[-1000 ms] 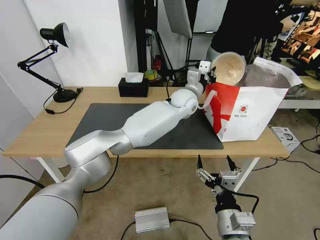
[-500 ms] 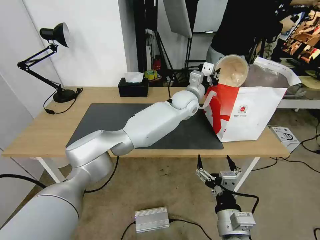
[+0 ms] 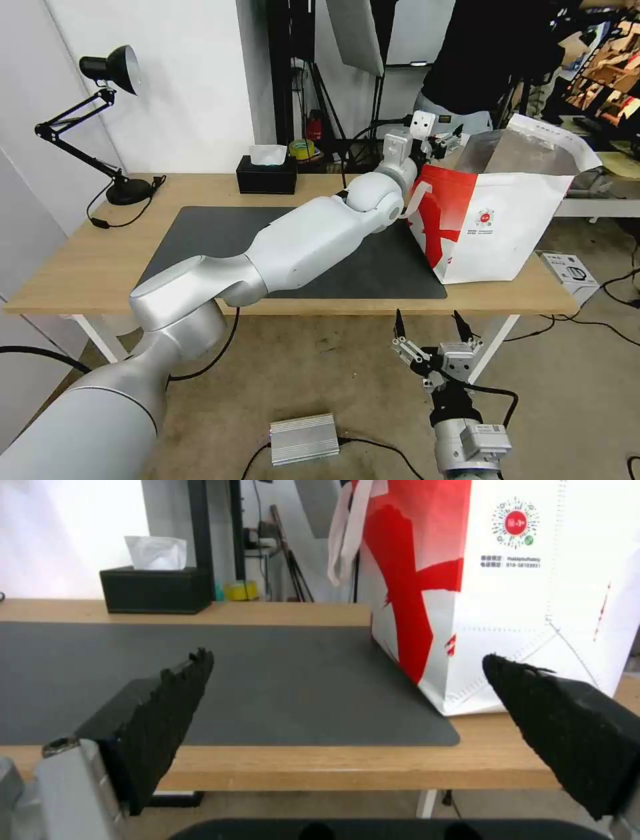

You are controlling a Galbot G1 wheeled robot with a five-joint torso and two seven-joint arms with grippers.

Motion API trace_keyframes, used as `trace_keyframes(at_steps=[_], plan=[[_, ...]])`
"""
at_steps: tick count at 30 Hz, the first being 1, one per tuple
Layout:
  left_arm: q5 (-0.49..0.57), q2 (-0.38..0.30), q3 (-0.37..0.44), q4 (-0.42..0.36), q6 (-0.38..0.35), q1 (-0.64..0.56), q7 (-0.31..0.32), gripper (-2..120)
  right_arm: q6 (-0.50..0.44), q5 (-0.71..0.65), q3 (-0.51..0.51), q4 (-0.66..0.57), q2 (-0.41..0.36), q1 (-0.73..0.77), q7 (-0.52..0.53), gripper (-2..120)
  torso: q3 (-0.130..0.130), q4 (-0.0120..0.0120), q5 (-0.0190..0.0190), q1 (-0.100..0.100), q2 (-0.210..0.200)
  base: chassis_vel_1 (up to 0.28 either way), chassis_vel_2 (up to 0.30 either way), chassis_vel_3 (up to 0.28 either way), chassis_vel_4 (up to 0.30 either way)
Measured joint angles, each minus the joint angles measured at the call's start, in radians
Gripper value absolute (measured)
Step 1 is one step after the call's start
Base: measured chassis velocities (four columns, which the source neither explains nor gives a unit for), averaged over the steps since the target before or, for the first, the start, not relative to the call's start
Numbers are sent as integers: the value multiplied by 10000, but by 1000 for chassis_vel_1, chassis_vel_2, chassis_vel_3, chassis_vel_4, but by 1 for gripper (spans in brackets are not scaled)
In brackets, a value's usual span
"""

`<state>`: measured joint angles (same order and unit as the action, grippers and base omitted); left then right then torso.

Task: Pick up the trash from the table and place it into the takeout bag.

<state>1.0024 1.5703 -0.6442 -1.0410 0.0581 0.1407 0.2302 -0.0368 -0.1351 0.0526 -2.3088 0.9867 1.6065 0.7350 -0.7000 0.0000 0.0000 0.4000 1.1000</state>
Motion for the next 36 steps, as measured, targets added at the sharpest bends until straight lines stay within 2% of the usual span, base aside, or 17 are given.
trace_keyframes(at_steps=[1,5,9,10,11,15,16,20,21,25,26,30,31,33,36], plan=[[-72,8,0,-40,28,6,19,99,0,0,0,0,0,0,0,100,0,0,0,0,0,0,0,0,0],[-140,-25,2,-301,110,-45,112,100,0,0,0,0,0,-1,0,100,0,-1,0,0,0,0,0,0,0],[-505,-402,185,-1145,146,-160,638,100,0,0,0,0,0,0,0,100,0,-4,0,0,0,0,0,0,0],[-837,-803,354,-1754,148,-240,908,100,0,0,-1,0,0,0,0,100,0,-3,-1,0,0,0,0,0,0],[-837,-803,354,-1754,148,-240,908,100,0,0,-1,0,0,0,0,100,0,-3,-1,0,0,0,0,0,0],[-1400,-2220,750,-3561,149,-540,1590,100,0,0,0,0,-1,0,0,100,0,6,-4,0,0,0,0,0,0],[-1400,-2220,750,-3561,149,-540,1590,100,0,0,0,0,-1,0,0,100,0,6,-4,0,0,0,0,0,0],[-1555,-3821,1098,-5408,41,-1015,2008,100,0,0,0,0,0,0,0,100,1,-1,-3,0,0,0,0,0,0],[-1555,-3821,1098,-5408,41,-1015,2008,100,0,0,0,0,0,0,0,100,1,-1,-3,0,0,0,0,0,0],[-1706,-5379,1986,-7285,-121,-2309,2289,100,0,0,-1,0,-1,0,0,100,1,3,-7,-1,0,0,0,0,0],[-1706,-5379,1986,-7285,-121,-2309,2289,100,0,0,-1,0,-1,0,0,100,1,3,-7,-1,0,0,0,0,0],[-2096,-6594,3086,-8518,-143,-3570,2331,100,0,0,-1,0,-1,-1,0,100,2,2,-5,0,1,0,0,0,0],[-2096,-6594,3086,-8518,-143,-3570,2331,100,0,0,-1,0,-1,-1,0,100,2,2,-5,0,1,0,0,0,0],[-2365,-7152,3778,-9046,-143,-4361,2314,100,0,0,-1,0,-1,0,0,100,0,3,-7,-1,0,0,0,0,0],[-2695,-7579,4767,-9649,-129,-5546,2294,100,0,0,-2,0,-1,0,0,100,1,0,-3,0,0,0,0,0,0]])
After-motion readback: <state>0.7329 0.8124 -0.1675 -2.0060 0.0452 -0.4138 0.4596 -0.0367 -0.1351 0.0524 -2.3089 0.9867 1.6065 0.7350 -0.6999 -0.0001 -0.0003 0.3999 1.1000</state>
